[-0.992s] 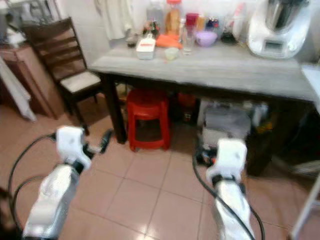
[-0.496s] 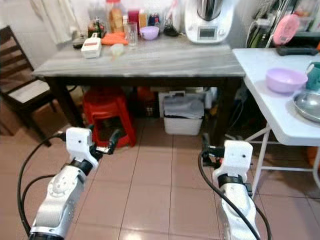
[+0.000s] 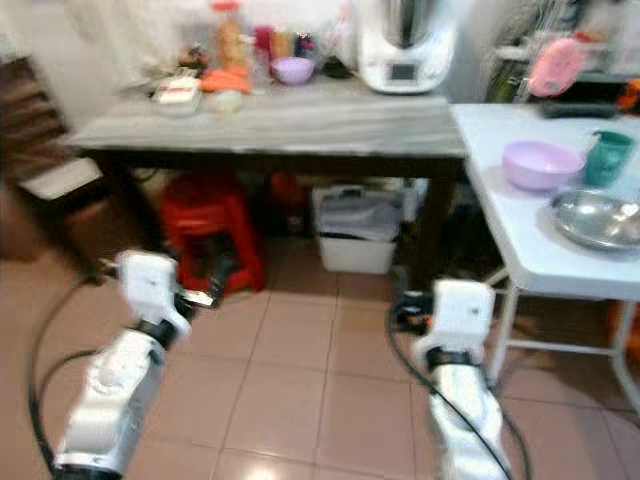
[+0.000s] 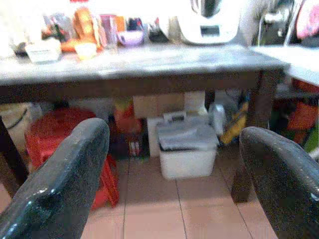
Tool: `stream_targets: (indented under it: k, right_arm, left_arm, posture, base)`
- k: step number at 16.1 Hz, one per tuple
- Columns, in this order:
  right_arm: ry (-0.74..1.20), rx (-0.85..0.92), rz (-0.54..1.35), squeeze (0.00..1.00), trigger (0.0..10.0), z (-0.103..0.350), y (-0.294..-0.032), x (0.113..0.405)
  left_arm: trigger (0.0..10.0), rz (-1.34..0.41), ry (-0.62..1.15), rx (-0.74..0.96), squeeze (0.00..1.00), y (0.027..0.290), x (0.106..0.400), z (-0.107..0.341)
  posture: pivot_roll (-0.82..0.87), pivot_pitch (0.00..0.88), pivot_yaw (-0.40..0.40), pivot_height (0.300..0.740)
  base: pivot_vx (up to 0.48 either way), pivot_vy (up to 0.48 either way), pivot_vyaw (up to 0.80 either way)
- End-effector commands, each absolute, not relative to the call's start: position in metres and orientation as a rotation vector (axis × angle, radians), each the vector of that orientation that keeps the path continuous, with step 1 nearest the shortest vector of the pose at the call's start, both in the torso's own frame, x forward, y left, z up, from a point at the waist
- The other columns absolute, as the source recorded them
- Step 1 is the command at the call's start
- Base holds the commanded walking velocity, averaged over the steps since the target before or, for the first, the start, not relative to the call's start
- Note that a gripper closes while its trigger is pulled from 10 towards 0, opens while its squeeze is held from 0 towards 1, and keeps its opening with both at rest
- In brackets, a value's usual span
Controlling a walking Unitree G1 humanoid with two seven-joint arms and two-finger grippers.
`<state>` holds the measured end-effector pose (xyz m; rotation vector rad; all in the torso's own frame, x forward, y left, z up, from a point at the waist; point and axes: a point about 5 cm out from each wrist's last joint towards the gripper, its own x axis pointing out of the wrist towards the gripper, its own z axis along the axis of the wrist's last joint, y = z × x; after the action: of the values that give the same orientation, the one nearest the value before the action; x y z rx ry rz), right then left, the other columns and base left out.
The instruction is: Setting the table
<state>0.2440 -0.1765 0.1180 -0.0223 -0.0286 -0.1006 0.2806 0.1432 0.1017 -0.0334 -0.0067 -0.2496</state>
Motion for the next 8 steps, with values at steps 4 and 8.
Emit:
stream_targets:
  k: [4, 8]
  right_arm:
    - [-0.052, 0.005, -0.092, 0.0, 10.0, 0.123, -0.1703, 0.2474]
    - [-0.026, 0.059, -0.109, 0.0, 10.0, 0.1175, -0.171, 0.2454]
  left_arm:
    - [10.0, -0.245, -0.03, -0.013, 0.0, 0.1483, 0.2856, 0.11]
    - [10.0, -0.254, -0.011, -0.004, 0.0, 0.1498, 0.2844, 0.1068]
  posture:
    - [-0.02, 0.0, 0.043, 0.74]
    - [-0.01, 0.0, 0.05, 0.74]
  base:
    - [0.0, 0.0, 0.0]
    - [0.0, 0.0, 0.0]
